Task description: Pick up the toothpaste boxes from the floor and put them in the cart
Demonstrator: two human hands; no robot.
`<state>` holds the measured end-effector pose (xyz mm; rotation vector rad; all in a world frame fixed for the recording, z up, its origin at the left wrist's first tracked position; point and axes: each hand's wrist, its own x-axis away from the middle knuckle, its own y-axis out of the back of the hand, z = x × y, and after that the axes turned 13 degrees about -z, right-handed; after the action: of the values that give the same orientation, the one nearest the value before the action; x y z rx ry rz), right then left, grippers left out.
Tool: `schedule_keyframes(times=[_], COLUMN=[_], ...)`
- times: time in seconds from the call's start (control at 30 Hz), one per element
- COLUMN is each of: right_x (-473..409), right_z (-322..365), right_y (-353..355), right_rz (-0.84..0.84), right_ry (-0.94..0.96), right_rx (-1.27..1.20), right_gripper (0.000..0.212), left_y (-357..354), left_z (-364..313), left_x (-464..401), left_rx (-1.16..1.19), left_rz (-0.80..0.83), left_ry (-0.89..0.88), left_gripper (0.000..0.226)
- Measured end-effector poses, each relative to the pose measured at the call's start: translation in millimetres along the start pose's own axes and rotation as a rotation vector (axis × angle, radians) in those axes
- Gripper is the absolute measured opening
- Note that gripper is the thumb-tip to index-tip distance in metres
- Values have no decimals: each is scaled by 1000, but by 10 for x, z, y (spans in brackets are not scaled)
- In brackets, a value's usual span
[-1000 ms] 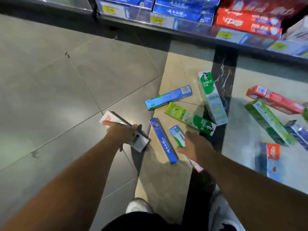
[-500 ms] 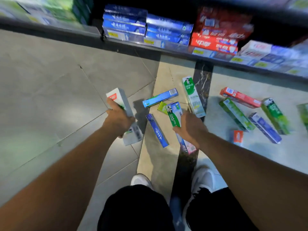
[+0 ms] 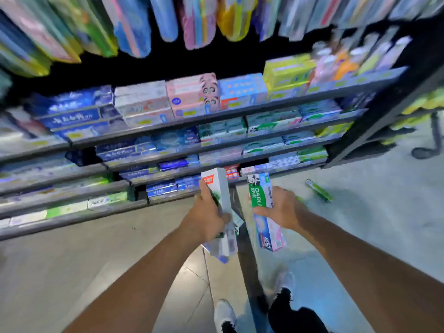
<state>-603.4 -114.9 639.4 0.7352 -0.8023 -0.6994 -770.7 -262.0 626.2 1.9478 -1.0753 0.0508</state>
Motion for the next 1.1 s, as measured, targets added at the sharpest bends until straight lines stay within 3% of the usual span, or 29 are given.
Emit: schedule_keyframes(times=[0.23,0.47,0.63,0.87,1.1], right_x=[684,1265,1493,1143,391], right_z=[-931,-2643,-3727,-4950,-5814], right_y=[1623,2995,3928,4771,5631], right_rz=[-301,-450,-555,-607,-661], right_ry=[-205,-410,-479,-589,-702], right_rx=[-184,-314,-291,-317,-396], right_gripper=[46,27,37,39,41], left_y=[-374,-1744,-2819,-3722,-4413], left_z=[-1980,-4052,-5246,-6477,-7871], left_x=[194,560,676,581,-18], left_rx=[-123,-155,-219,-280,-335], left_rz=[184,369,397,511,454], left_ry=[-353,-579,-695,-701,-815], left_gripper=[120,120,120,117,117])
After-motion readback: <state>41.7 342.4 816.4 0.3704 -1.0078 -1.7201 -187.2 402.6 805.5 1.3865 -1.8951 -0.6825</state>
